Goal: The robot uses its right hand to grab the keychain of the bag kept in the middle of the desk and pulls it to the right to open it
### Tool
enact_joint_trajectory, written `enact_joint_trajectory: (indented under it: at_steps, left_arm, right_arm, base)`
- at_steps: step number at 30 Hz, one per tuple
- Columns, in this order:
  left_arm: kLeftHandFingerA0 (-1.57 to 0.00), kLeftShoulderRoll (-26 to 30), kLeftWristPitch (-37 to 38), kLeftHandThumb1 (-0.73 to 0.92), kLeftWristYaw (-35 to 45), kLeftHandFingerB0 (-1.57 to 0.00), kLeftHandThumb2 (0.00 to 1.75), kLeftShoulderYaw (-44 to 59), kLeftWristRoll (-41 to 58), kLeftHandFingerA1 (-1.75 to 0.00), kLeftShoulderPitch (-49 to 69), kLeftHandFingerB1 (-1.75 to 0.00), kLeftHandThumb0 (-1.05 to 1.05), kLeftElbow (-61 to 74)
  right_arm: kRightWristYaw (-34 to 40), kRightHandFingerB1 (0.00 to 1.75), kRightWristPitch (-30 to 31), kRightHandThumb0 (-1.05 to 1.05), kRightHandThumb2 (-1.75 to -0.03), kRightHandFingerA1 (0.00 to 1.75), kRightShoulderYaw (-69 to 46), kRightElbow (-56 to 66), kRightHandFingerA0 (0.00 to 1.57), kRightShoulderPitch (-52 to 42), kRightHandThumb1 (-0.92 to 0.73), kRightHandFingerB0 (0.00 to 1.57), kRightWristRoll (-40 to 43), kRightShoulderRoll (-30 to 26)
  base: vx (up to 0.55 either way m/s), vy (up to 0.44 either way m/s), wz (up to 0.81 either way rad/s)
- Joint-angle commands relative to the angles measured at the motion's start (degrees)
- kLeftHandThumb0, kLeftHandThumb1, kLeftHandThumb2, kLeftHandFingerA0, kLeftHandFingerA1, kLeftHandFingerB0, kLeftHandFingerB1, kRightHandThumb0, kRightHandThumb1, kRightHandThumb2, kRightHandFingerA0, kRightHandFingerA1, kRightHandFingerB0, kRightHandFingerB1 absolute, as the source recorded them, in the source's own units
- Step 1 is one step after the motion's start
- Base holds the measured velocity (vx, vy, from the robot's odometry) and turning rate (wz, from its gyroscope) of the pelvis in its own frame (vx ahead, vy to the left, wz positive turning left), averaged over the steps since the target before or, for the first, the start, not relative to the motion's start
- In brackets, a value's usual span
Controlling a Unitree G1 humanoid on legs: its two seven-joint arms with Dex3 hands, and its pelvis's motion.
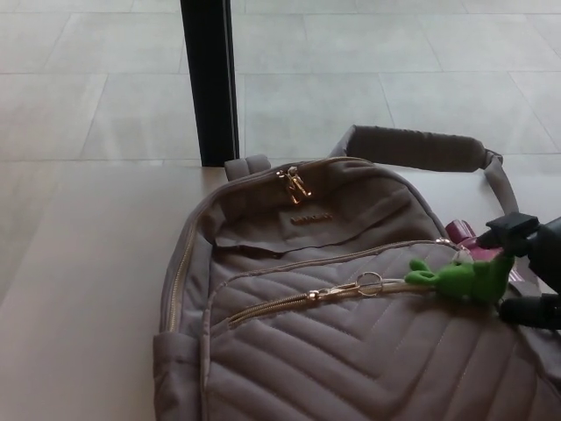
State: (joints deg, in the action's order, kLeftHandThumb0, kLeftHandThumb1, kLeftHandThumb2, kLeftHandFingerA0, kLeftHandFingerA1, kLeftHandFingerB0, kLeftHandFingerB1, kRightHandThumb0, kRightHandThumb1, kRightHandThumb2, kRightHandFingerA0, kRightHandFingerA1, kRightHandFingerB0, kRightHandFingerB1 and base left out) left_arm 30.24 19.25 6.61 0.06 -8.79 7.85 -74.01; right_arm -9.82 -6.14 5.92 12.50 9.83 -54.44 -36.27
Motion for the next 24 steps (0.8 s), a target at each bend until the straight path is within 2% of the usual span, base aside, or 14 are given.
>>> enact_joint_trajectory:
  at_steps: [1,5,8,9,14,15,16,17,18,19,20,21,22,24]
  left_arm:
    - [-0.79,0.1,0.3,0.92,-0.3,-0.66,0.69,0.2,-0.3,-0.56,0.1,-0.44,-0.83,0.0]
    - [-0.80,-0.1,0.4,0.92,0.0,-0.65,0.69,0.7,0.2,-0.56,0.1,-0.44,-0.89,-0.1]
    - [-0.80,-0.1,0.4,0.92,0.2,-0.65,0.70,0.7,0.0,-0.56,0.0,-0.44,-0.88,0.0]
    - [-0.79,-0.1,0.3,0.92,0.2,-0.64,0.70,0.7,0.0,-0.55,0.0,-0.44,-0.88,-0.1]
    - [-0.79,-0.2,0.9,0.92,0.2,-0.66,0.71,1.0,0.1,-0.57,0.2,-0.45,-0.87,0.1]
    - [-0.80,-0.2,0.6,0.92,0.1,-0.65,0.71,1.1,0.0,-0.57,0.0,-0.45,-0.87,-0.2]
    - [-0.80,-0.2,0.9,0.92,0.0,-0.66,0.72,0.9,-0.2,-0.57,0.1,-0.45,-0.87,-0.1]
    - [-0.79,0.0,1.6,0.92,0.0,-0.65,0.73,0.7,-0.4,-0.56,0.4,-0.46,-0.85,0.1]
    - [-0.79,0.0,1.7,0.92,0.0,-0.65,0.73,0.7,-0.4,-0.56,0.4,-0.46,-0.85,0.2]
    - [-0.73,-0.1,1.3,0.74,0.4,-0.59,1.12,1.0,0.1,-0.66,0.3,-0.59,-0.78,0.3]
    - [-0.73,-0.2,0.6,0.74,1.2,-0.59,1.12,1.6,0.8,-0.66,0.3,-0.59,-0.78,0.5]
    - [-0.77,-0.4,0.5,0.92,0.9,-0.64,0.72,1.7,0.8,-0.57,0.2,-0.47,-0.81,0.5]
    - [-0.77,-0.3,0.5,0.92,1.0,-0.64,0.71,1.7,0.8,-0.56,0.2,-0.47,-0.79,0.7]
    - [-0.78,-0.1,0.7,0.92,0.7,-0.65,0.72,1.4,0.3,-0.56,0.2,-0.46,-0.80,0.8]
  right_arm:
    - [-0.1,0.47,-0.1,-0.74,-0.69,1.65,1.1,1.6,1.00,1.3,-0.71,0.54,-0.5,0.1]
    - [1.2,0.48,-1.2,-0.76,-0.69,1.71,1.6,3.2,0.98,1.3,-0.73,0.52,0.3,0.8]
    - [0.7,0.46,-1.5,-0.78,-0.63,1.67,1.8,4.3,0.99,1.5,-0.78,0.52,0.5,0.7]
    - [1.0,0.47,-2.1,-0.79,-0.69,1.71,1.8,4.5,0.98,1.4,-0.72,0.50,1.0,0.7]
    - [1.1,0.47,-2.6,-0.78,-0.68,1.71,1.4,4.8,0.97,0.7,-0.69,0.51,1.7,0.5]
    - [1.5,0.56,-2.6,-0.74,-0.89,1.46,1.1,4.5,1.09,0.4,-0.58,0.48,1.0,0.0]
    - [1.4,0.47,-2.2,-0.60,-0.65,1.63,1.0,4.5,1.00,0.3,-0.69,0.53,0.7,0.0]
    - [1.0,0.55,-2.0,-0.62,-0.85,1.41,0.9,4.4,1.10,0.2,-0.57,0.48,0.6,-0.1]
    - [1.0,0.55,-2.0,-0.62,-0.85,1.41,0.9,4.4,1.10,0.2,-0.57,0.48,0.5,-0.1]
    - [1.5,0.45,-2.4,-0.33,-0.61,1.58,0.7,4.1,1.02,0.1,-0.73,0.61,1.1,-0.1]
    - [2.3,0.45,-3.1,-0.33,-0.61,1.58,0.3,3.6,1.02,0.0,-0.73,0.61,2.0,-0.1]
    - [2.4,0.46,-3.2,-0.27,-0.74,1.66,0.3,3.6,0.98,-0.1,-0.66,0.65,2.0,0.0]
    - [2.7,0.49,-3.3,-0.26,-0.77,1.68,0.3,3.4,0.97,0.0,-0.65,0.74,2.0,0.1]
    - [2.1,0.55,-3.0,-0.29,-0.72,1.70,0.4,3.6,1.00,0.0,-0.66,0.84,2.2,0.4]
  base:
    - [0.00,0.000,0.00]
    - [0.00,0.000,0.00]
    - [0.00,0.000,0.00]
    - [0.00,0.000,0.00]
    - [0.00,0.000,0.00]
    - [0.00,0.000,0.00]
    - [0.00,0.000,0.00]
    - [0.00,0.000,0.00]
    - [0.00,0.000,0.00]
    - [0.00,0.000,0.00]
    - [0.00,0.000,0.00]
    - [0.00,0.000,0.00]
    - [0.00,0.000,0.00]
    - [0.00,0.000,0.00]
